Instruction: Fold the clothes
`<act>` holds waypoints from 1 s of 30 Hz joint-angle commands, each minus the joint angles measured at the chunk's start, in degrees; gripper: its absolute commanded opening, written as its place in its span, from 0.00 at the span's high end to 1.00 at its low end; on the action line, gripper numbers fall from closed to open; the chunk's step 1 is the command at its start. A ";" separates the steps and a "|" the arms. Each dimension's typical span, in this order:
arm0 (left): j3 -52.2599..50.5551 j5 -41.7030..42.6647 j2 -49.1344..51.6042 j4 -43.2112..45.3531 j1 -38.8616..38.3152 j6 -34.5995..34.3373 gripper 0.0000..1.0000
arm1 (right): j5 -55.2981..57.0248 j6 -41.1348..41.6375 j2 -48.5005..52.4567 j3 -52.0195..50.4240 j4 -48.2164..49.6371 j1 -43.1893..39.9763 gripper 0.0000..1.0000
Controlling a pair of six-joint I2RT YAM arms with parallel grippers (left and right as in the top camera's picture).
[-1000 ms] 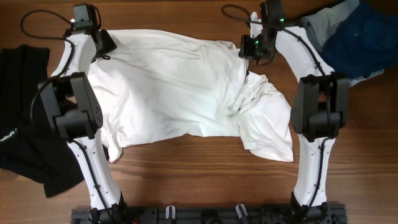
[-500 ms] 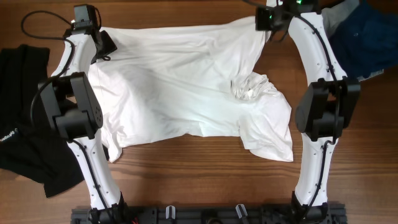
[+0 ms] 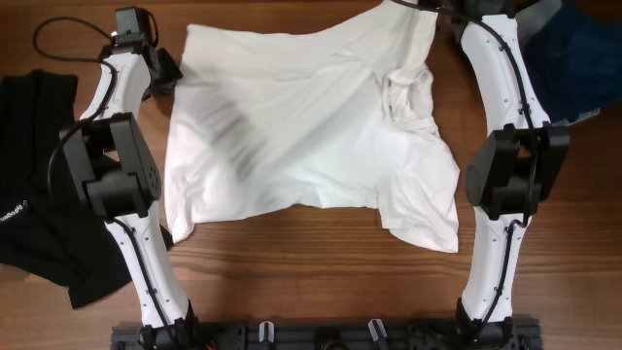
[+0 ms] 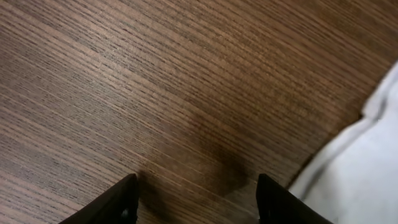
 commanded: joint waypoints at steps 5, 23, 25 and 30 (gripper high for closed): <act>1.05 3.67 0.42 0.07 0.31 -0.83 0.26 | -3.37 -4.15 0.59 1.49 -3.80 0.72 0.96; 1.07 24.41 -2.73 11.50 0.31 -8.20 0.39 | -8.39 -6.91 0.59 1.49 -11.52 2.32 0.96; 1.07 24.55 -2.99 11.52 0.31 -8.17 0.39 | -8.52 -6.71 0.59 1.49 -14.73 3.06 0.96; 1.07 24.55 -3.04 12.33 0.31 -8.20 0.37 | -8.94 -5.31 0.59 1.49 -24.22 6.40 0.96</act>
